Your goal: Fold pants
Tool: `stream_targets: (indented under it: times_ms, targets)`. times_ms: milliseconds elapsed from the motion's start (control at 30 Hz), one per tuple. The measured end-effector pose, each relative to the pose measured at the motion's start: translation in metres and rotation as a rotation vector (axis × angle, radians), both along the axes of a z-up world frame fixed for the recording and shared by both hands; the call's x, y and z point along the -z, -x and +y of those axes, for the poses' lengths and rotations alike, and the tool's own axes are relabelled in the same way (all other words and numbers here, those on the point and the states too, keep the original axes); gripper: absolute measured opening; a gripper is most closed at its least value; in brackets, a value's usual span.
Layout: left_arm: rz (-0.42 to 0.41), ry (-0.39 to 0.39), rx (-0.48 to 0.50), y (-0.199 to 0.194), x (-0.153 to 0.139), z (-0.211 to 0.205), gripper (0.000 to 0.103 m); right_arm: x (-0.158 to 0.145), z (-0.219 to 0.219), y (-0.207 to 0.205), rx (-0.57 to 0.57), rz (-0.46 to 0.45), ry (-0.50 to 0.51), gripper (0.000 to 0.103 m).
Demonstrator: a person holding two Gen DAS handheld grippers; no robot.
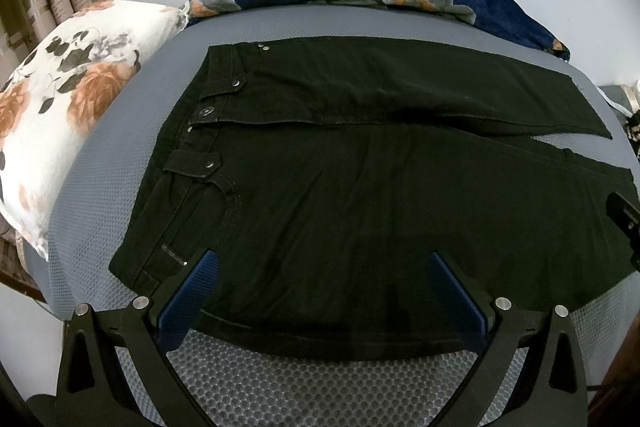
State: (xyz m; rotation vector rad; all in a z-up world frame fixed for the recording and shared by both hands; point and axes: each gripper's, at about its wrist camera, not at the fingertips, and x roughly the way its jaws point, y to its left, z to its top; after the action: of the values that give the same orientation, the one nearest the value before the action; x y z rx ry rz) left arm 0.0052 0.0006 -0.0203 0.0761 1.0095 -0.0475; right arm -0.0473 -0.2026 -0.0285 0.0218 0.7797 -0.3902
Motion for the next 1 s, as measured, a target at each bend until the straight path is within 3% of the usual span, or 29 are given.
stream_targets:
  times_ms: [1000]
  targets:
    - [-0.008,-0.001,-0.015,0.0017,0.0008,0.0055,0.103,0.0038,0.0077,-0.0042,-0.014,0.021,0.008,0.103]
